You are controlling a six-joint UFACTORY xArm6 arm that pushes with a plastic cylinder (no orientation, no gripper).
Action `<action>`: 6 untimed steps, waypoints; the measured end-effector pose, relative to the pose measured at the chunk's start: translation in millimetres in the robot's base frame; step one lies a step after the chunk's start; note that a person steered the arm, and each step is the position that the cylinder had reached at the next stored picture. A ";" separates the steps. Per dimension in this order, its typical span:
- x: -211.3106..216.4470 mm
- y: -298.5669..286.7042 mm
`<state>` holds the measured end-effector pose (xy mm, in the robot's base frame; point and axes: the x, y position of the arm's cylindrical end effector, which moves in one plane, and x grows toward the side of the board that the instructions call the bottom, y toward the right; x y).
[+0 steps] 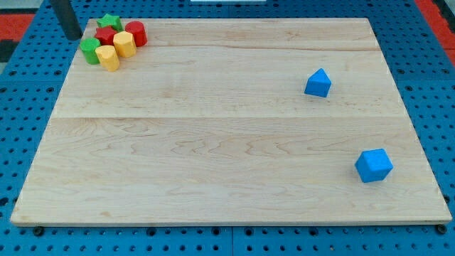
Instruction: Push red star along with yellow hexagon towards the center of the board
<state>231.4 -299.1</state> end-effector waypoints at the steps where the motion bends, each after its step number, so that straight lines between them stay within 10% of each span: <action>1: -22.4 19.6; 6: 76.9 142.0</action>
<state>308.3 -157.1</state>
